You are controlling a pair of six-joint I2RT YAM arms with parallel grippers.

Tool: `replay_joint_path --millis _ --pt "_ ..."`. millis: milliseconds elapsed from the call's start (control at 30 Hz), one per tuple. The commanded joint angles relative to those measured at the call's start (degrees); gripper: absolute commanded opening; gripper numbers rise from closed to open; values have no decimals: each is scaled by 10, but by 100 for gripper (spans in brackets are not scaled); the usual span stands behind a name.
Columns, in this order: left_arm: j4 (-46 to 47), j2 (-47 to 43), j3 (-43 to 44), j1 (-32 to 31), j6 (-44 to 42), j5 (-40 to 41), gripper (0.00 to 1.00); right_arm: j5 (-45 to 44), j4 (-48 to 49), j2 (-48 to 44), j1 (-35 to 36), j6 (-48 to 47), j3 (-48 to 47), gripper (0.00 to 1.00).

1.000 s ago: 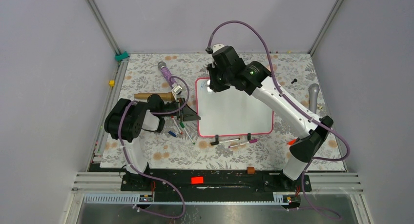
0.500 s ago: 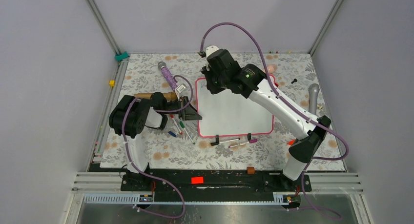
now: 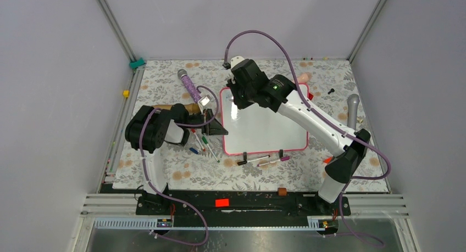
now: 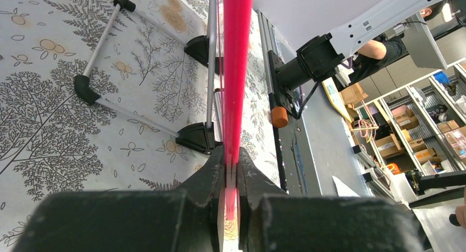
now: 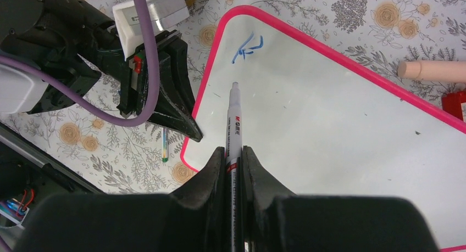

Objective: Write a sentence on the whiteboard

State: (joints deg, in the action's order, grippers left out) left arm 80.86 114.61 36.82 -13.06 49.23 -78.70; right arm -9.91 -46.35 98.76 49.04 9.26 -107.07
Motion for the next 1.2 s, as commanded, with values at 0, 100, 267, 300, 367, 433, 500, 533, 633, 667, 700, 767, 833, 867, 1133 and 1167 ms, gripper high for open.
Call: replay_joint_path --millis 0,100,267,300,367,433,500,533,633,667,700,767,833,867,1133,1167 --pt "32 2 7 -3 -5 -21 0 -8 20 -17 4 -3 0 0" --pt "32 2 12 -4 0 -18 0 -13 22 -19 5 -1 0 0" --pt "32 6 16 -5 4 -25 9 -29 22 -10 10 4 -5 0" --pt "32 7 16 -6 4 -26 9 -35 23 -6 11 6 -8 0" --pt "32 8 13 -6 5 -27 9 -51 23 2 14 9 -18 0" --pt "32 9 10 -6 5 -26 7 -68 23 13 16 11 -28 0" --pt "32 10 8 -5 2 -25 0 -79 22 21 16 11 -37 0" --pt "32 10 8 -4 1 -25 0 -81 23 25 17 12 -40 0" --pt "32 15 10 -1 5 -26 0 -81 23 33 19 12 -50 0" --pt "32 18 11 1 9 -26 0 -81 23 35 20 12 -53 0" --pt "32 21 12 2 13 -26 0 -83 23 36 22 11 -54 0" --pt "32 30 17 4 22 -37 0 -87 23 39 24 10 -54 0" --pt "33 41 26 6 24 -69 0 -90 22 41 26 8 -56 0" --pt "34 46 35 6 28 -86 0 -91 23 42 26 7 -57 0" --pt "35 48 37 8 28 -79 0 -92 23 47 28 -1 -61 0" --pt "35 46 35 8 27 -75 0 -91 23 48 28 -1 -61 0"
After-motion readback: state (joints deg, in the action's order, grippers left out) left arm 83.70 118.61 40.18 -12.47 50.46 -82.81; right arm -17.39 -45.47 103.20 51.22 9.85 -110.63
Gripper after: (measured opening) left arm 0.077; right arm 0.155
